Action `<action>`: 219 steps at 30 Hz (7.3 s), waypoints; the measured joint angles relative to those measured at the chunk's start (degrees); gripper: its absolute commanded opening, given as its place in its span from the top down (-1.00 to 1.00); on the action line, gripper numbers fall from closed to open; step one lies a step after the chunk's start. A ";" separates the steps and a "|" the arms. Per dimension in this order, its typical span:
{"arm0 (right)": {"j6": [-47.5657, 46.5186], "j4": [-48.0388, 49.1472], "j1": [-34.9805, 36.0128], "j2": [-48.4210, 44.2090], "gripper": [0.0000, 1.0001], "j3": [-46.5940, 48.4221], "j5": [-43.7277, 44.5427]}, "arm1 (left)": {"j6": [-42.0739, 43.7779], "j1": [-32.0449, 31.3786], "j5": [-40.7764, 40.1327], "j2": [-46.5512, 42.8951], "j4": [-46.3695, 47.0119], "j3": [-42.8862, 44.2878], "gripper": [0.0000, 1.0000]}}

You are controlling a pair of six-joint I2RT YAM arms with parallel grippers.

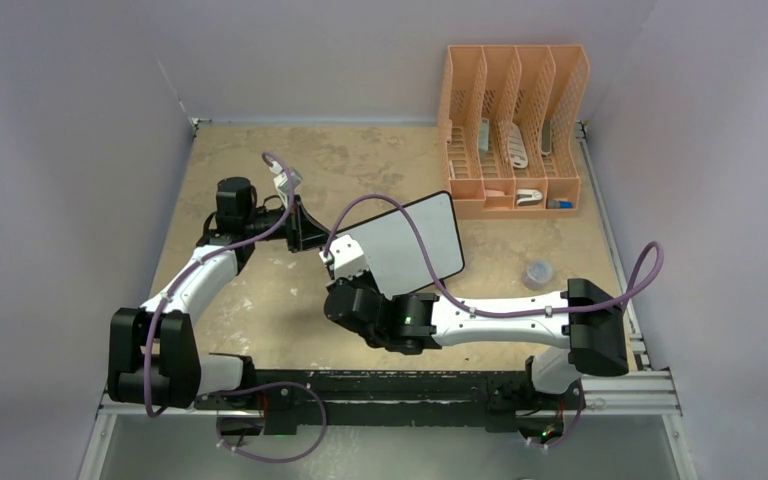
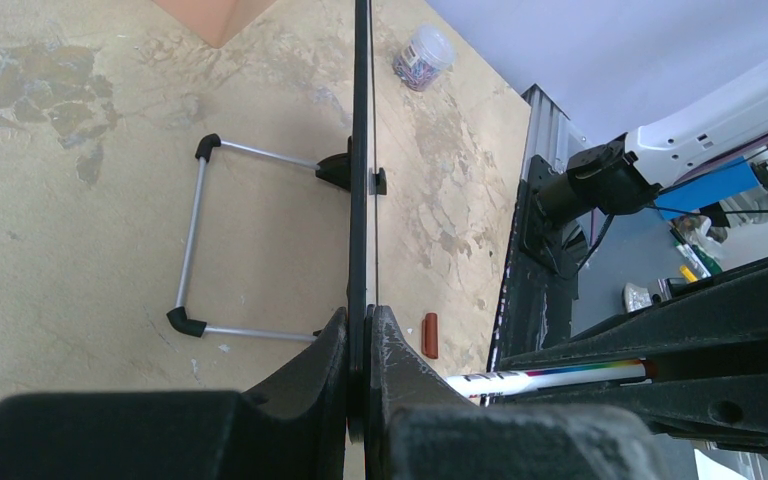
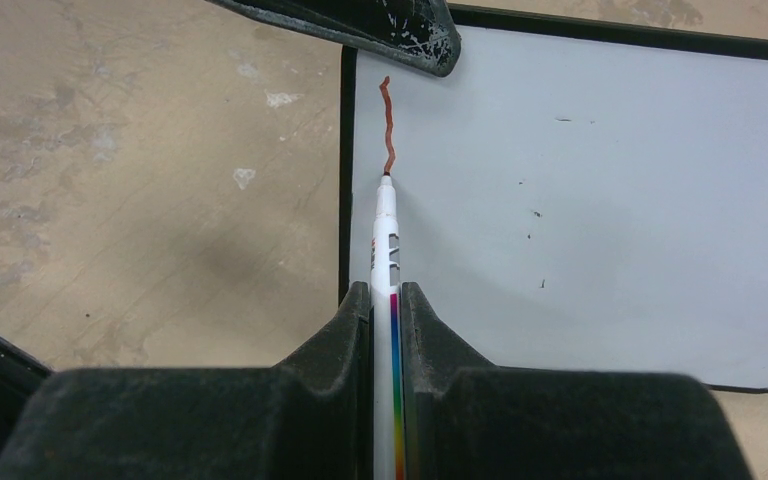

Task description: Write a sentence on the whiteboard

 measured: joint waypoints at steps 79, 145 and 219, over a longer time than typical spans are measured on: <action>-0.26 2.97 -1.40 -1.01 1.00 0.35 0.13 | 0.00 0.00 0.37 0.33 -0.42 0.33 1.00; 5.40 -1.64 -2.32 -1.90 1.00 -0.61 0.55 | 0.07 0.00 0.13 0.76 -0.39 0.44 1.00; 3.80 3.02 -3.72 -7.06 1.00 -6.97 -0.68 | 0.04 0.00 0.61 1.01 -0.44 0.66 1.00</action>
